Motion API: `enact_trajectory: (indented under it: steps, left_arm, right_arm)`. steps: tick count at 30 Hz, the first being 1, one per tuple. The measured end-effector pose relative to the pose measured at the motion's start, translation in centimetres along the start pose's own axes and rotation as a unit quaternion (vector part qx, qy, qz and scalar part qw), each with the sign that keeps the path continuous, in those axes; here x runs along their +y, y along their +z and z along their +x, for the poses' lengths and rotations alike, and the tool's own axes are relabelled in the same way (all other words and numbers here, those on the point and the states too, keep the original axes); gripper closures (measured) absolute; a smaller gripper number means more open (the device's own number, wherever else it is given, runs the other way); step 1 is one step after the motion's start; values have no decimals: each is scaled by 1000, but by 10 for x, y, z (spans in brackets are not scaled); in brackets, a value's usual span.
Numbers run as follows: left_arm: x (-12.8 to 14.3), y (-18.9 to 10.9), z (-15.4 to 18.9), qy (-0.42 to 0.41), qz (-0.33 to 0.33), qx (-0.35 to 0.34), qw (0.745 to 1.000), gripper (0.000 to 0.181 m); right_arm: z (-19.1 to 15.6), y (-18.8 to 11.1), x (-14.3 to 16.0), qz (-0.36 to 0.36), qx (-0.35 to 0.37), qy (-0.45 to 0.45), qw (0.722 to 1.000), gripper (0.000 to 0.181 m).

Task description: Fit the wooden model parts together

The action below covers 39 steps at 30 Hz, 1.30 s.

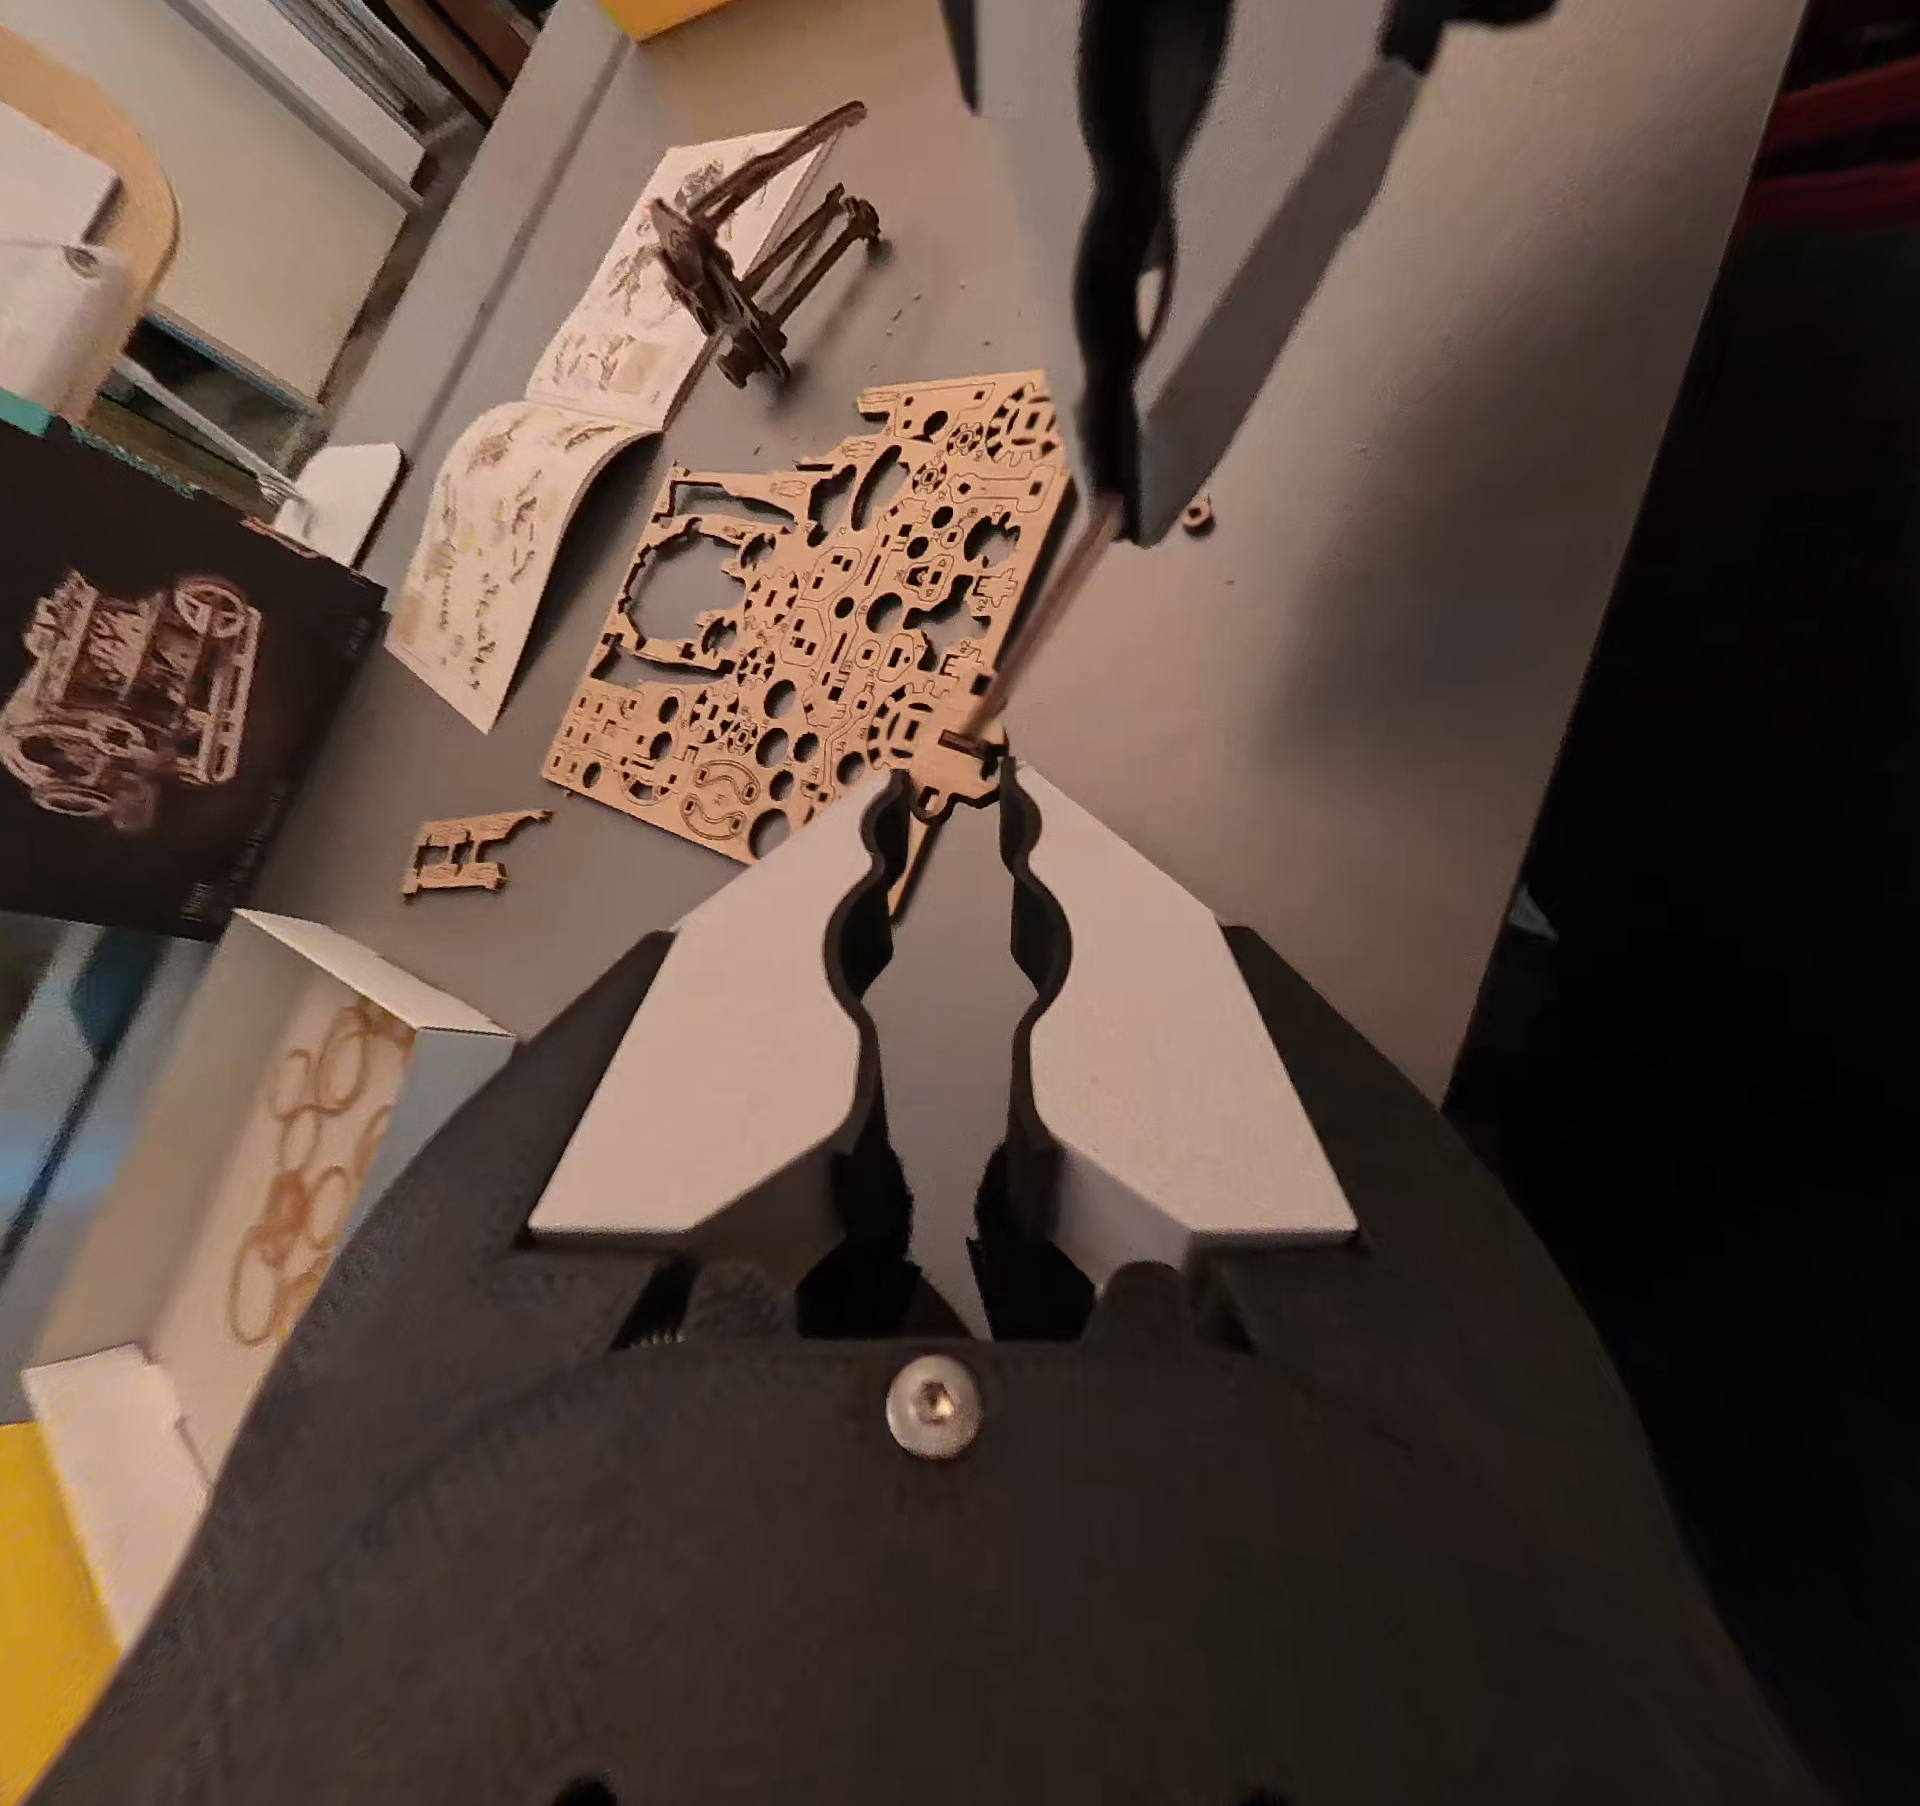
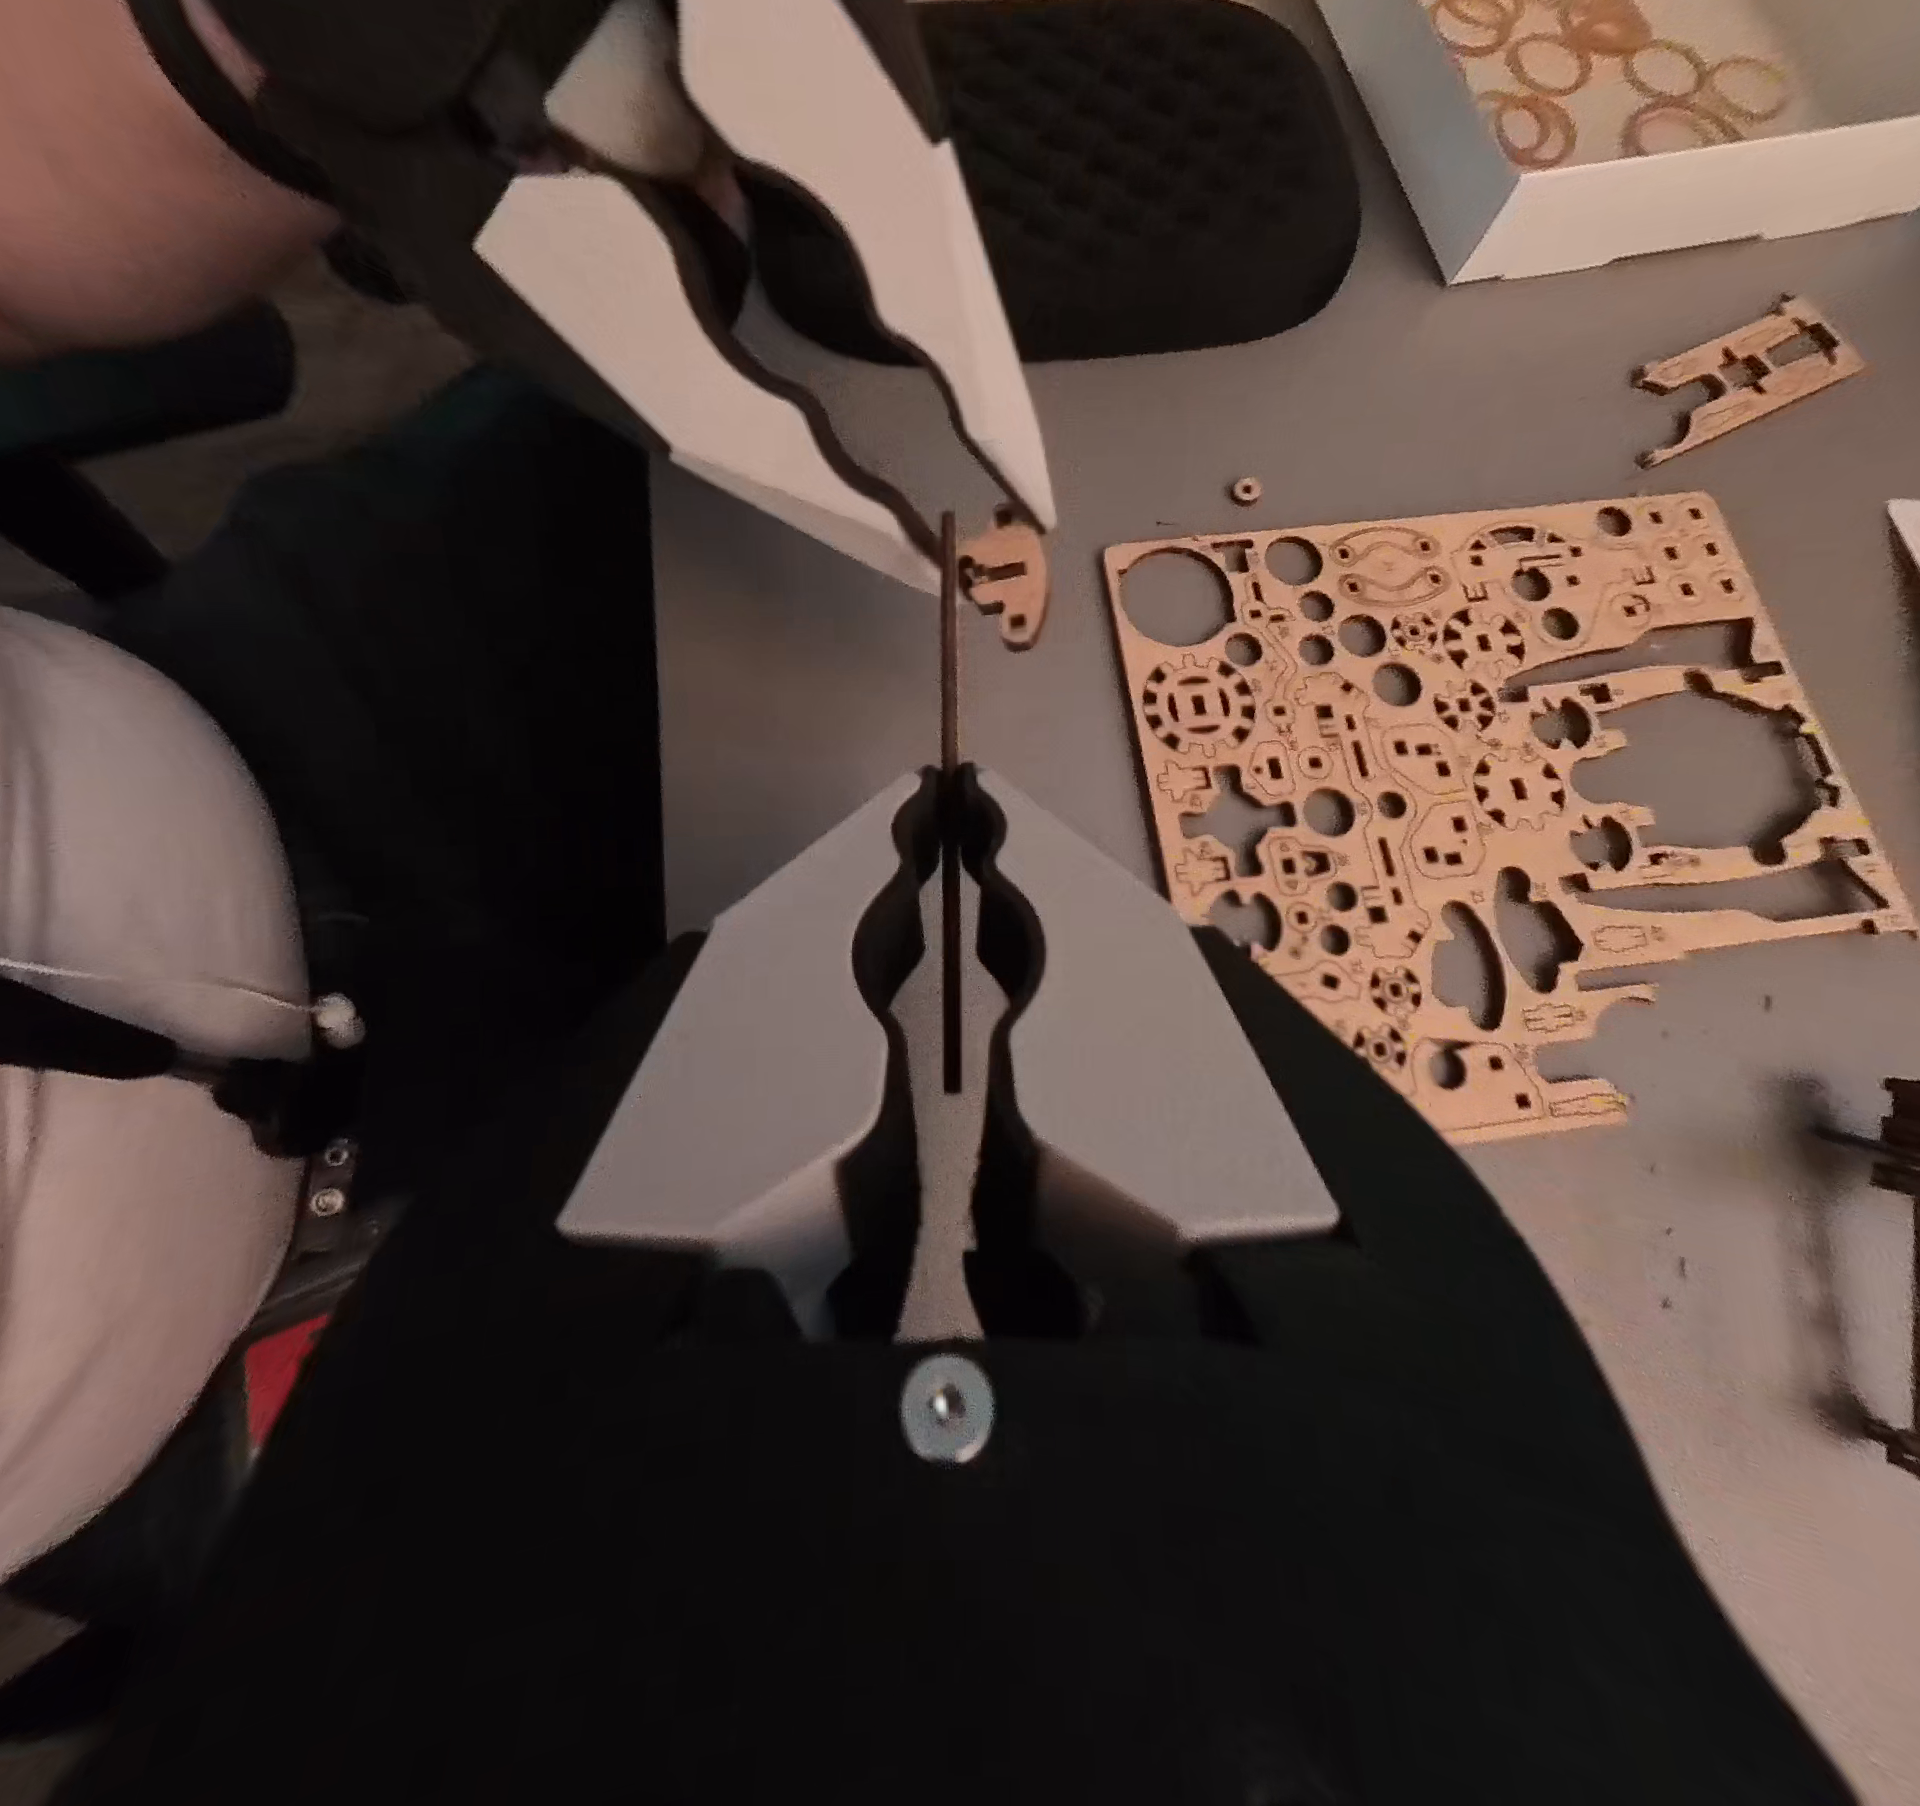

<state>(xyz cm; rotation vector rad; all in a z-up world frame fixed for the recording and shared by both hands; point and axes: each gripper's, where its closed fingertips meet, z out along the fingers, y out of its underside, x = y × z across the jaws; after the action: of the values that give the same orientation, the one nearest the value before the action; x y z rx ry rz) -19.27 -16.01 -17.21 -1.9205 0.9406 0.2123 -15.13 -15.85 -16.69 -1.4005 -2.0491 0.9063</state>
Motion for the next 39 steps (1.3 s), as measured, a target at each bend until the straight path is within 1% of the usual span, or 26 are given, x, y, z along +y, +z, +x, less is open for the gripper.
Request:
enact_trajectory:
  steps: [2,4,8,17,22,25,28,37,39]
  left_arm:
    - [-1,0,3,15,-3,-3,1000,165]
    - [-4,-1,5,20,4,-4,1000,166]
    - [-6,-3,6,25,7,-5,1000,166]
    - [-7,-4,10,36,4,-1,999,166]
    - [-10,-5,9,38,12,-5,999,166]
    - [-6,-4,6,39,4,-14,999,165]
    - [-5,-3,8,41,7,-11,999,166]
    - [-5,-2,7,46,4,-14,999,165]
    - [-4,-1,7,45,1,-11,999,165]
  right_arm:
    - [9,-2,-1,-5,14,14,1000,181]
    - [7,1,0,-15,7,10,1000,180]
    - [8,7,9,-54,26,-22,998,180]
    - [0,6,9,-76,12,-40,996,180]
    - [-2,3,7,-65,-10,-16,998,180]
    - [-12,1,-1,-36,-59,14,997,180]
    - [6,-1,-1,-36,-8,14,999,180]
    - [4,5,7,-71,-10,-9,997,180]
    - [6,6,7,-79,1,-17,997,180]
